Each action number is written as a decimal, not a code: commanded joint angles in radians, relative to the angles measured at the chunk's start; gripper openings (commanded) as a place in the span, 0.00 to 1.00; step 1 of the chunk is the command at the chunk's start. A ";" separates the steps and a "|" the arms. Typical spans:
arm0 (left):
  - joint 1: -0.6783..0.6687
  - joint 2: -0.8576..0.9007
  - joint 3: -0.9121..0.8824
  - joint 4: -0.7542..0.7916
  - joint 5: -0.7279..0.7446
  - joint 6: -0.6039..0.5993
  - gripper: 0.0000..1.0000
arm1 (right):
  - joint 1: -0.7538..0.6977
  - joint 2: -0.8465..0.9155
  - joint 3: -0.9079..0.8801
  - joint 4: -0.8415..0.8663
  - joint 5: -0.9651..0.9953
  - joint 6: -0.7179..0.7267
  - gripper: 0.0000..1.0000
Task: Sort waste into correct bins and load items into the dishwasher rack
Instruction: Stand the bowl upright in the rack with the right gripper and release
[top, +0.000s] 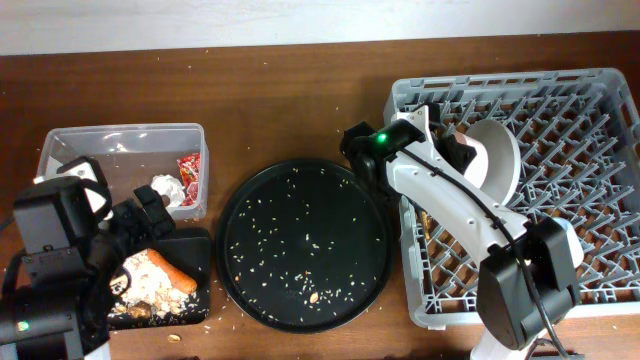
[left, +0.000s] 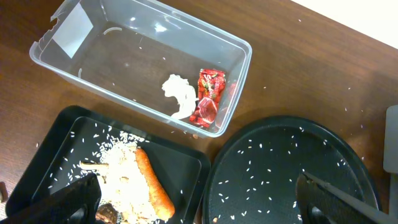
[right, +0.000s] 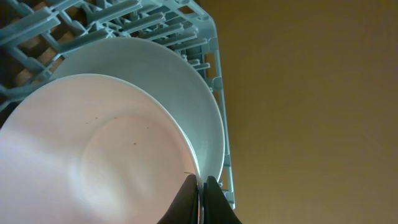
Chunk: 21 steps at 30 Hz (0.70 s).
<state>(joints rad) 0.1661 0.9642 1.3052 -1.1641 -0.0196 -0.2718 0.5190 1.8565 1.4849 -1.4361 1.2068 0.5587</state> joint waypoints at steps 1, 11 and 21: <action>0.007 -0.003 0.005 -0.001 -0.014 0.016 0.99 | -0.032 0.012 0.022 0.004 0.051 0.026 0.04; 0.007 -0.003 0.005 -0.001 -0.014 0.016 0.99 | -0.058 0.052 -0.005 0.006 -0.002 0.026 0.04; 0.007 -0.003 0.005 -0.001 -0.014 0.016 0.99 | 0.076 0.077 -0.005 -0.002 -0.010 0.022 0.11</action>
<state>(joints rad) 0.1661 0.9642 1.3052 -1.1641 -0.0196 -0.2718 0.5716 1.9221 1.4849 -1.4368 1.2209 0.5678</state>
